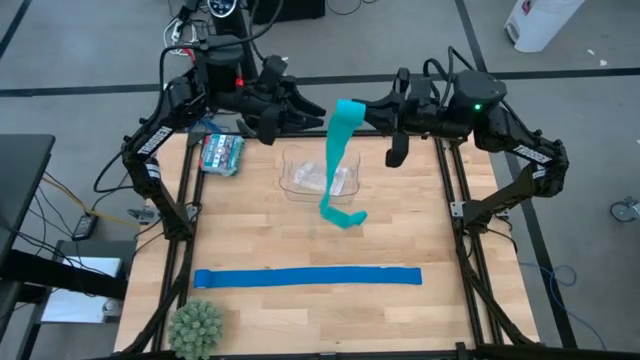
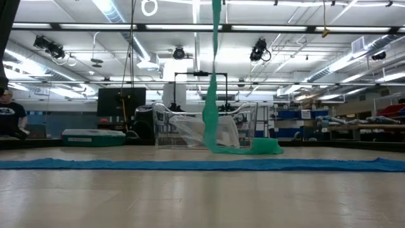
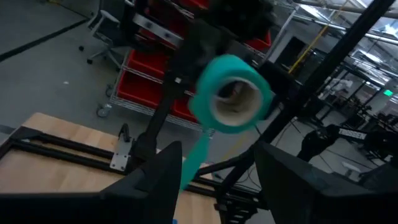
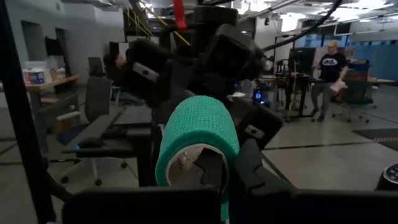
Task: Roll bandage
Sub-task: Roll the green bandage
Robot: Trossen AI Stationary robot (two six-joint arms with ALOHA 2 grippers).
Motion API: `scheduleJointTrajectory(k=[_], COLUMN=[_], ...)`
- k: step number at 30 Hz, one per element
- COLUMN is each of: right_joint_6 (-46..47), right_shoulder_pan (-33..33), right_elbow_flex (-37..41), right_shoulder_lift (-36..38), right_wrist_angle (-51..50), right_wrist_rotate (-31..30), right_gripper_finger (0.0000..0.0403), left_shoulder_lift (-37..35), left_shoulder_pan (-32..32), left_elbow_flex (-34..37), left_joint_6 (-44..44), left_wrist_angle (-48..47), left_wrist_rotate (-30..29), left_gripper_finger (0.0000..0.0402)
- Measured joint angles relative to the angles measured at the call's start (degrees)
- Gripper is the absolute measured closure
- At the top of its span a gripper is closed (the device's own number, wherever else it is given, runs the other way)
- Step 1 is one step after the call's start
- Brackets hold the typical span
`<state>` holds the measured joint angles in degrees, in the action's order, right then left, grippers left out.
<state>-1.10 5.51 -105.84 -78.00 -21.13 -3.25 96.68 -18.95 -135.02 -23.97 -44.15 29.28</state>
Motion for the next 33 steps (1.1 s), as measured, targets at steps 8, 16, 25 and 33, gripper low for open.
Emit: scheduleJointTrajectory(k=[8,16,25,33], right_joint_6=[0.0,2.6,2.3,1.7], right_shoulder_pan=[0.3,0.3,0.3,0.6], right_elbow_flex=[0.0,0.0,0.0,0.0], right_shoulder_lift=[0.0,-0.3,-0.6,-0.6], right_wrist_angle=[3.7,6.2,10.6,10.4], right_wrist_rotate=[0.3,1.9,-1.2,-1.6], right_gripper_finger=[0.0403,0.0403,0.0403,0.0403], left_shoulder_lift=[0.1,0.2,0.2,0.2], left_shoulder_pan=[0.0,0.0,1.2,2.2], left_elbow_flex=[1.2,4.0,4.1,4.1], left_joint_6=[1.5,1.5,2.9,3.9], left_wrist_angle=[-0.5,1.3,1.5,4.5], left_wrist_rotate=[-1.2,-2.2,-2.2,-2.3], left_gripper_finger=[0.0193,0.0193,0.0206,0.0387])
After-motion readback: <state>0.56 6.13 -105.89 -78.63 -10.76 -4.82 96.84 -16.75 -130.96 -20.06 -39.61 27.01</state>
